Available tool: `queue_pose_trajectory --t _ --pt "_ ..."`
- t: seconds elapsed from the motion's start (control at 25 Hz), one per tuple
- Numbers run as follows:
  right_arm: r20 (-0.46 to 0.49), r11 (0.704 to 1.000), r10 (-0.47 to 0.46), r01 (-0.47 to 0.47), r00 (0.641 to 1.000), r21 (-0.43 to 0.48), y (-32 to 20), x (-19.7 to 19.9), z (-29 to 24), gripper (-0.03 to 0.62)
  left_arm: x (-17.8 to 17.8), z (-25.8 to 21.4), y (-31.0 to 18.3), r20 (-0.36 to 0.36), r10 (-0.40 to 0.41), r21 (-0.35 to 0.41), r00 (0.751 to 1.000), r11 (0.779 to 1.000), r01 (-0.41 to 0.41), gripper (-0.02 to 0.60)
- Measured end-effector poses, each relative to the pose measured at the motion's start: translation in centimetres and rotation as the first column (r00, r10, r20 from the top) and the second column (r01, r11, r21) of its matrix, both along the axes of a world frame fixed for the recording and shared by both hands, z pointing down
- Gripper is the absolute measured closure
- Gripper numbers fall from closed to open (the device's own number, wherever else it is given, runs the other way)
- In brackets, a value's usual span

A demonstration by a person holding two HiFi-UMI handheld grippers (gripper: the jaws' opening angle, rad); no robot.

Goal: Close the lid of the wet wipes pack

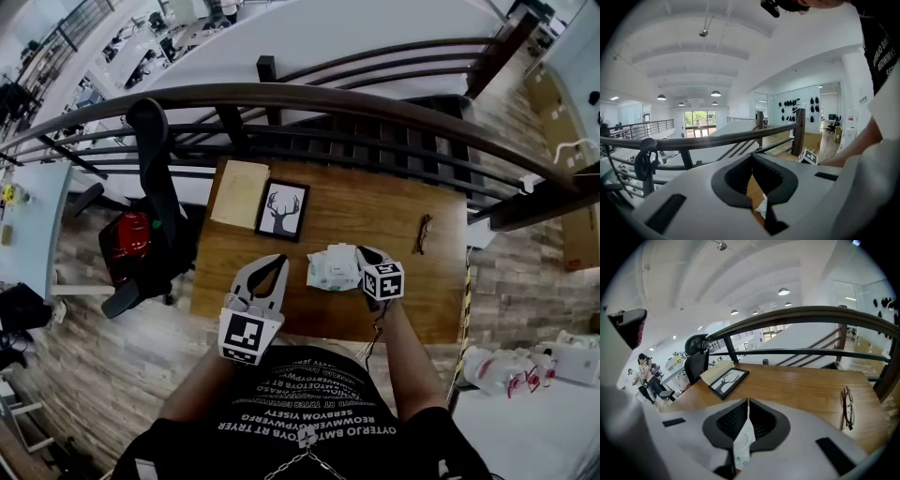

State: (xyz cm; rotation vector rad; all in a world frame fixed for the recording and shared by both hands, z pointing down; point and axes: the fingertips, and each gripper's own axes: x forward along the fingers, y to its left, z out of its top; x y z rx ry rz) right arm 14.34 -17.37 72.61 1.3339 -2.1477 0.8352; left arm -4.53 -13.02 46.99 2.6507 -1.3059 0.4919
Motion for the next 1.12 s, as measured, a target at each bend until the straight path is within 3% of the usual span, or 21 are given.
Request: queue_pose_trajectory --t 0.12,0.4,0.64,1.12 --pt "0.006 1.000 -0.004 0.004 1.000 -0.031 -0.1 0.1 1.2 0.568 0.2 0.2 0.1 0.010 0.008 -0.001 1.000 1.000 -0.008 0.554" --pt "0.021 0.995 -0.006 0.008 1.000 -0.099 0.1 0.3 3.7 0.479 0.0 0.4 -0.1 0.026 0.008 -0.006 1.000 1.000 -0.008 0.554" --pt "0.070 0.993 0.013 -0.005 0.997 -0.115 -0.8 0.5 4.7 0.466 -0.3 0.9 0.1 0.047 0.009 -0.015 0.999 1.000 -0.009 0.554" --pt "0.062 0.989 -0.071 0.078 0.996 -0.124 -1.0 -0.8 6.4 0.463 -1.9 1.6 0.4 0.055 -0.025 -0.033 0.998 0.999 0.027 0.554"
